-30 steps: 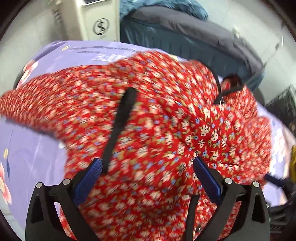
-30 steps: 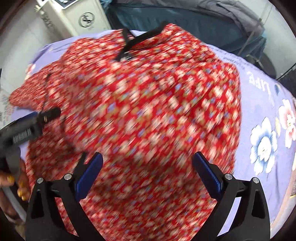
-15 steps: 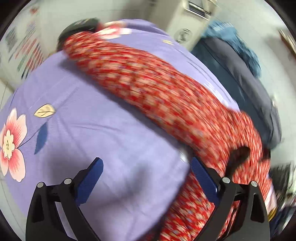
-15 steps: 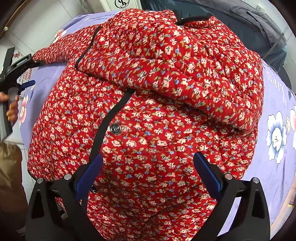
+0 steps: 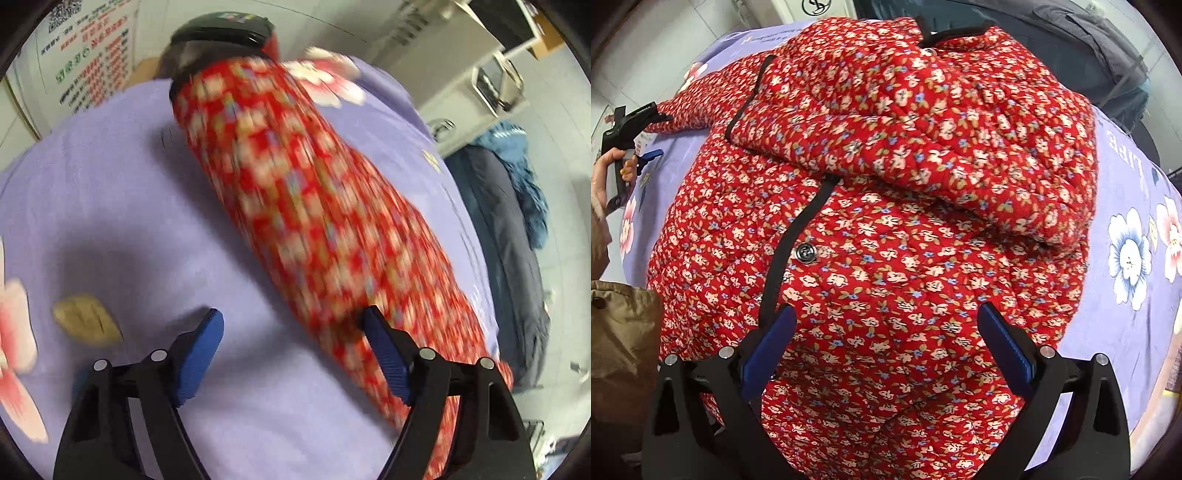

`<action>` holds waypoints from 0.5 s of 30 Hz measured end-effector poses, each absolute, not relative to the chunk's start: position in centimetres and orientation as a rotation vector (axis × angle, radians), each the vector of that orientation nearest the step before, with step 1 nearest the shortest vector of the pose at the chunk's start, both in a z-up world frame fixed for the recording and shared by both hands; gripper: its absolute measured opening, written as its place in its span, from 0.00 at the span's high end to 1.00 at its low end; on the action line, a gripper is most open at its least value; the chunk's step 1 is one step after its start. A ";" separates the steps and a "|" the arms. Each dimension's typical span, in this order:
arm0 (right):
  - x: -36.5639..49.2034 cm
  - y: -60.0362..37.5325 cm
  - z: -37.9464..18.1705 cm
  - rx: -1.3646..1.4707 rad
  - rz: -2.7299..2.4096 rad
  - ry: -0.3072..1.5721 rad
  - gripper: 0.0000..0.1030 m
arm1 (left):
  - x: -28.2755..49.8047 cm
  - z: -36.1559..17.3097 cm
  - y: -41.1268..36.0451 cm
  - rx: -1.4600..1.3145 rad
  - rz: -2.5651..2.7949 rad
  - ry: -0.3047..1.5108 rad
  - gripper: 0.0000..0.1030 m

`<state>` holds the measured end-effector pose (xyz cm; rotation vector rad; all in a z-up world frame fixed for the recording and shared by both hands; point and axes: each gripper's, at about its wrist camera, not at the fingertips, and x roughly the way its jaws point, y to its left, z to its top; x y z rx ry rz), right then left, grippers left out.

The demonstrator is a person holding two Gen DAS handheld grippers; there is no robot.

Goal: Fold large clothes
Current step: 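Grasp the other black-cuffed sleeve with the left gripper and lift it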

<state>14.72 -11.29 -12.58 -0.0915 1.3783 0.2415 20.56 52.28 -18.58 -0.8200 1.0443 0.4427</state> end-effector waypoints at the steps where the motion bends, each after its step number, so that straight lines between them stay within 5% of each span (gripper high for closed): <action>1: 14.8 -11.4 -12.5 -0.091 0.231 1.378 0.06 | 21.1 -18.8 53.2 -0.816 0.459 1.051 0.25; 6: 14.4 -12.1 -12.1 -0.078 0.179 1.377 0.06 | 22.5 -18.4 55.7 -0.749 0.546 1.060 0.29; 8: 14.1 -12.4 -11.8 -0.073 0.163 1.369 0.06 | 22.9 -17.9 56.0 -0.748 0.552 1.059 0.52; 11: 13.8 -12.8 -11.7 -0.052 0.145 1.362 0.06 | 24.0 -16.2 55.3 -0.679 0.523 1.050 0.72; 15: 13.1 -13.8 -11.6 -0.004 0.127 1.370 0.06 | 25.0 -12.3 51.9 -0.525 0.439 0.989 0.85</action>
